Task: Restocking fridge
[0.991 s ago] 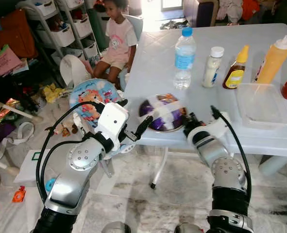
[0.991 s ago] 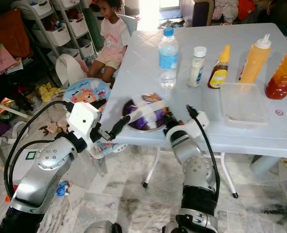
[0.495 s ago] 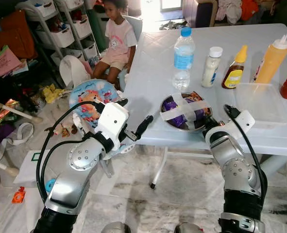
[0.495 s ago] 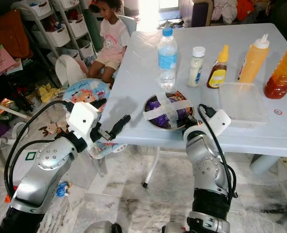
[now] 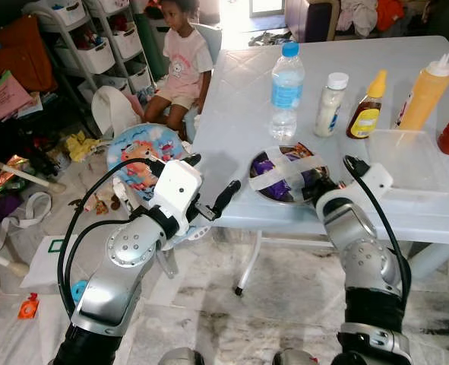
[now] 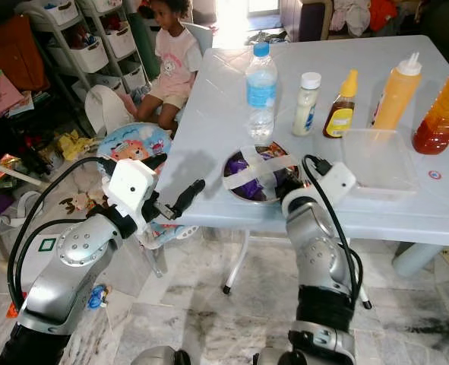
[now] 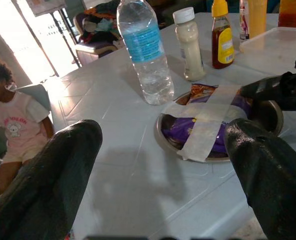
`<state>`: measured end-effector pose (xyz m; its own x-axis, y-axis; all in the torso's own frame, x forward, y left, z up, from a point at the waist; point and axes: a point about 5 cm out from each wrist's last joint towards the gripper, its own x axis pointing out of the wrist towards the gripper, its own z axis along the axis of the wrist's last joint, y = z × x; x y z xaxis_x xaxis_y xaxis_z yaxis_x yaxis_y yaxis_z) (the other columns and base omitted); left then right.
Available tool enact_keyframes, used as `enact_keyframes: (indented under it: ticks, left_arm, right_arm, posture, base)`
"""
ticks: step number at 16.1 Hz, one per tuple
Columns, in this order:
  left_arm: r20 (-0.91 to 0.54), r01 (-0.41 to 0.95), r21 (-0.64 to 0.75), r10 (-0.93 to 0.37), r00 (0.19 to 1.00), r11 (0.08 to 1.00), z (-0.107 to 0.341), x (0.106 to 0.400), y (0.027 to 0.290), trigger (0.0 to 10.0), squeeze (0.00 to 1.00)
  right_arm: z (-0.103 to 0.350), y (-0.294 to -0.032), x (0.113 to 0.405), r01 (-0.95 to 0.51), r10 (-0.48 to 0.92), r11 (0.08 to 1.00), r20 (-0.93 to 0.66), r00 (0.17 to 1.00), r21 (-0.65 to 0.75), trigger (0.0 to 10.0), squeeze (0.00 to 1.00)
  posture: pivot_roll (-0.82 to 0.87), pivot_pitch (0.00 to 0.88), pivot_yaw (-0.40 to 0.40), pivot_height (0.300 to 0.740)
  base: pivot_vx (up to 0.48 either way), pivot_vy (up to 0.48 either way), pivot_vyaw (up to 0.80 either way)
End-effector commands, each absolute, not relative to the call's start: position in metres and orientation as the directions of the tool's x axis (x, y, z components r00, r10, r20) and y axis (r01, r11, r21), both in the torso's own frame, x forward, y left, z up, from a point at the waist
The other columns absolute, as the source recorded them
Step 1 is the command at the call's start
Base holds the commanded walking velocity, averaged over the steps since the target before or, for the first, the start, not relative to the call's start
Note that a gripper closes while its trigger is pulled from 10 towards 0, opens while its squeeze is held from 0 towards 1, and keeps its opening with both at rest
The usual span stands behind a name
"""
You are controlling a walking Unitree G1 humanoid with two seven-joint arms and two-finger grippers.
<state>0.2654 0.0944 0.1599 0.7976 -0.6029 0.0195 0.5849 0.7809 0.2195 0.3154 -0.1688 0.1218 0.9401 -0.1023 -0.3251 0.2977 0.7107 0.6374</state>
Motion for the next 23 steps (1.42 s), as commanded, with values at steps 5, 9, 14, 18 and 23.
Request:
enact_keyframes:
  ticks: [5,9,14,18,23]
  left_arm:
    - [0.024,0.587,0.244,-0.609,0.793,0.772,0.163,0.266,0.095,10.0,0.0]
    - [0.026,0.589,0.243,-0.612,0.79,0.77,0.164,0.266,0.095,10.0,0.0]
    - [0.024,0.589,0.247,-0.613,0.79,0.769,0.164,0.266,0.095,10.0,0.0]
    - [0.022,0.589,0.248,-0.612,0.791,0.769,0.163,0.265,0.095,10.0,0.0]
    - [0.023,0.592,0.256,-0.617,0.787,0.764,0.164,0.265,0.095,10.0,0.0]
  right_arm:
    - [0.127,-0.144,0.313,0.257,-0.048,0.704,-0.317,0.947,0.662,10.0,0.0]
    - [0.136,-0.129,0.308,0.15,0.012,0.756,-0.243,0.97,0.637,10.0,0.0]
    - [0.124,-0.117,0.304,0.163,0.081,0.718,-0.314,0.946,0.677,10.0,0.0]
    - [0.112,-0.12,0.307,0.211,0.087,0.675,-0.36,0.929,0.707,10.0,0.0]
    - [0.107,-0.105,0.321,0.179,0.176,0.629,-0.363,0.915,0.757,10.0,0.0]
  posture:
    - [-0.03,0.005,0.112,0.74]
    - [-0.03,0.003,0.113,0.74]
    - [-0.02,0.002,0.108,0.74]
    - [-0.02,0.001,0.106,0.74]
    - [-0.01,0.0,0.103,0.74]
  base:
    - [0.0,0.0,0.0]
    - [0.0,0.0,0.0]
    - [0.0,0.0,0.0]
    - [0.0,0.0,0.0]
    - [0.0,0.0,0.0]
